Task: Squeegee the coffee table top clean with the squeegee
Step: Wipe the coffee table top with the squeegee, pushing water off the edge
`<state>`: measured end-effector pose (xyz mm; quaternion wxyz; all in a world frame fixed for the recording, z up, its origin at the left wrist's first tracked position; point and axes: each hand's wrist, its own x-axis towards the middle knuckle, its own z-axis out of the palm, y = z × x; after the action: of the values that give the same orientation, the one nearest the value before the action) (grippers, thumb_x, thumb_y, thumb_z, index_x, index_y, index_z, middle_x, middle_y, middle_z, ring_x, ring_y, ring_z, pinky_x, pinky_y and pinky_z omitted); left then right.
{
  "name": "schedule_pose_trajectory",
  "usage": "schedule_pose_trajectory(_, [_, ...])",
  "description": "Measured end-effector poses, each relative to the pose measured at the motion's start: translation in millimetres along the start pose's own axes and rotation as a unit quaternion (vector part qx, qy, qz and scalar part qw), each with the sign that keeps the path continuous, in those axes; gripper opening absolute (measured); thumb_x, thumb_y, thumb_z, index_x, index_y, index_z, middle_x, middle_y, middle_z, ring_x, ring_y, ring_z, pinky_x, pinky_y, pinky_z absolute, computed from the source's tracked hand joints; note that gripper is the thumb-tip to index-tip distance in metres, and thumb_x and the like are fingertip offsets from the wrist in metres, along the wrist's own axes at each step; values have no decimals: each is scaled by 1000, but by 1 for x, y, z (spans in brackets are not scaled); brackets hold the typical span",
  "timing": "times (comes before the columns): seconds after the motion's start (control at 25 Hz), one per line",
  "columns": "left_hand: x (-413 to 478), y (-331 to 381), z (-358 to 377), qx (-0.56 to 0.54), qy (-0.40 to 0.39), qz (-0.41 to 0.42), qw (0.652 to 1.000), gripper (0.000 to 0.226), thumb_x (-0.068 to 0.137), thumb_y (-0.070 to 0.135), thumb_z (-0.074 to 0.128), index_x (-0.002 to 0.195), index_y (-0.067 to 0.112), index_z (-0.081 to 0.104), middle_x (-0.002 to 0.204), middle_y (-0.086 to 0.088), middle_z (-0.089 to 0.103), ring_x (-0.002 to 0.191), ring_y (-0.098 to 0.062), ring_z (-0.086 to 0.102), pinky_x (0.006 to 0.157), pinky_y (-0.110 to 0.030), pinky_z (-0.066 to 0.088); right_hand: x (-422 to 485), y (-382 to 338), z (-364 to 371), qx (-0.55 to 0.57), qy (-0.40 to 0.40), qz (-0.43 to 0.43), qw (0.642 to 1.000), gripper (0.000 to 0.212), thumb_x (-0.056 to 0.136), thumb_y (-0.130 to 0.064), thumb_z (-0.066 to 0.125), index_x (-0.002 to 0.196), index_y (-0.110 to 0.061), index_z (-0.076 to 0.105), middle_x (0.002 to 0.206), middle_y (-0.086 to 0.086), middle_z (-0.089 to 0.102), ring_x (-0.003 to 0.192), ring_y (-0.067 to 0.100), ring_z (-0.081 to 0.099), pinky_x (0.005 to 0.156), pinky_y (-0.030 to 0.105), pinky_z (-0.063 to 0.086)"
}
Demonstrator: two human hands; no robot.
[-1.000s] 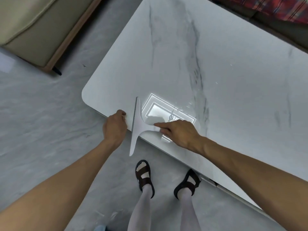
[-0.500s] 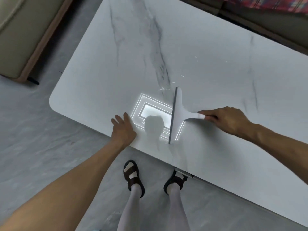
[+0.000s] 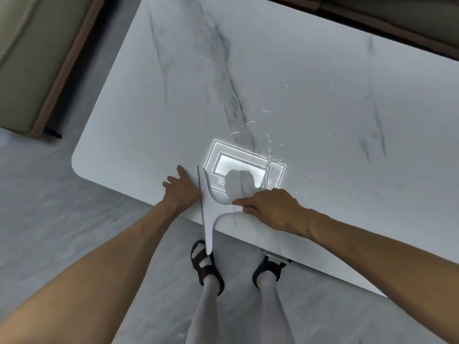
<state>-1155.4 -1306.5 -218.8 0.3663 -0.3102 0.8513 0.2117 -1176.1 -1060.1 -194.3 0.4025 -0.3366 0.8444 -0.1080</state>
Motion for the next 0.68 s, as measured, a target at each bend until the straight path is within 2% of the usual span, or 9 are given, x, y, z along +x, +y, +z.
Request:
schedule_pose_trajectory(0.12, [6, 3, -3, 17, 3, -11, 1000, 74, 92, 17, 48, 154, 14, 7, 146, -32, 32, 132, -48, 37, 109, -53, 35, -29, 38, -4, 3, 28, 24, 999, 36, 100, -53, 29, 132, -67, 32, 135, -13, 57, 121, 20, 55, 91, 30, 40])
schedule_pose_trajectory(0.24, [6, 6, -2, 36, 2, -18, 999, 73, 91, 18, 49, 153, 14, 10, 145, -32, 32, 131, -48, 38, 108, -52, 36, -73, 90, -25, -12, 51, 62, 997, 37, 94, -62, 23, 129, -73, 28, 129, -18, 61, 111, 17, 60, 79, 26, 37])
schedule_pose_trajectory(0.32, [5, 8, 1, 40, 7, -24, 999, 71, 91, 19, 50, 152, 14, 14, 146, -32, 31, 132, -48, 37, 108, -52, 35, -100, 119, -44, -23, 58, 109, 992, 35, 90, -67, 19, 123, -78, 26, 125, -19, 62, 109, 17, 60, 79, 27, 40])
schedule_pose_trajectory(0.44, [-1, 4, 4, 14, 28, -10, 999, 64, 89, 16, 50, 147, 8, 25, 143, -32, 34, 130, -47, 40, 105, -51, 37, -122, 131, -62, -26, 70, 149, 986, 40, 86, -69, 13, 122, -75, 30, 123, -22, 63, 106, 15, 61, 77, 28, 41])
schedule_pose_trajectory(0.56, [-9, -10, 4, -57, 98, 11, 993, 48, 88, 8, 48, 135, 3, 39, 126, -29, 53, 115, -43, 53, 93, -43, 45, -106, 97, -53, 25, 60, 99, 993, 47, 84, -69, 15, 126, -67, 37, 123, -22, 62, 109, 12, 58, 79, 27, 37])
schedule_pose_trajectory(0.68, [-18, -34, -1, -176, 150, -9, 973, 51, 89, 8, 53, 139, 8, 43, 127, -16, 61, 113, -33, 57, 88, -33, 43, -45, 34, -22, 32, 16, 12, 999, 37, 99, -52, 30, 134, -55, 41, 131, -16, 59, 118, 16, 55, 91, 33, 42])
